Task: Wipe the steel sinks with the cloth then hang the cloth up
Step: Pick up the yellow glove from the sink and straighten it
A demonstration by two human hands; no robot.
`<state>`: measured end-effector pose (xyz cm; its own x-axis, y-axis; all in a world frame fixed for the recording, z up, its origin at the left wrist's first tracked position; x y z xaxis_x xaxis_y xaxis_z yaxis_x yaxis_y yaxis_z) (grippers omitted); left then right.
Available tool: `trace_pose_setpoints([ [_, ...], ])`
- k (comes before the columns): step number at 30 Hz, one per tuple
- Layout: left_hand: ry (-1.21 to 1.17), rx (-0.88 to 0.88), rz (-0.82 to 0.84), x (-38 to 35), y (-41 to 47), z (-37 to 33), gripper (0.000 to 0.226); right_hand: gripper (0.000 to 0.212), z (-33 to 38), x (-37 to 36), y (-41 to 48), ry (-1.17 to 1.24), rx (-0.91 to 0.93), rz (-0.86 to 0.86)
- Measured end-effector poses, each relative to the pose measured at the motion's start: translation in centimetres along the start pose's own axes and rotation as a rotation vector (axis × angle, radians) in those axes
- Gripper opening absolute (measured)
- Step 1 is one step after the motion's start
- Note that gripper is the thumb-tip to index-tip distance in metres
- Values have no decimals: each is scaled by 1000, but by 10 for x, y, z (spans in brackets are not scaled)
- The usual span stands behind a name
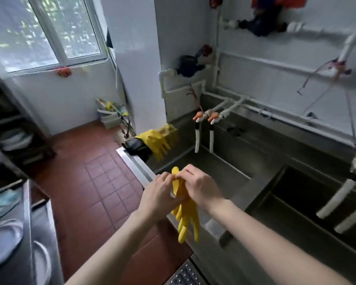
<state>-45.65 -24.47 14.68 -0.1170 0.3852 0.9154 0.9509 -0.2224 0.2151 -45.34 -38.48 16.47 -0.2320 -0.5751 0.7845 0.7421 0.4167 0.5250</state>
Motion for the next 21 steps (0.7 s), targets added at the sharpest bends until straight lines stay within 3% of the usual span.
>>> trace_pose_setpoints([
  [2,-5,36,-22,4,30,23,52,32,-12,-17,36,33,5,-10],
  [5,-69,52,-29,12,72,58,26,17,-33,-40,83,67,-14,13],
  [7,-96,41,-46,20,99,81,16,18,-46,-54,111,66,-27,10],
  [12,-104,-16,-26,35,160,130,26,31,-69,-99,159,70,-155,44],
  [17,-73,-33,19,29,230,186,17,14,-96,-157,193,131,-472,48],
  [21,-32,-156,138,17,287,240,16,16,-106,-203,220,159,-632,185],
])
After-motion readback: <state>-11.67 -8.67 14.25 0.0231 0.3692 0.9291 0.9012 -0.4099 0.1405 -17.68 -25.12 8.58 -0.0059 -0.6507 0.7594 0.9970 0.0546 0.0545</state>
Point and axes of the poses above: each hand's wrist, its own y-axis towards the middle knuckle, its own x-axis out of the back of the hand, z = x × y, the point moved 3 cm from there along y, towards the middle knuckle, and after that the axes turned 3 degrees about x, right-handed, at the moved point
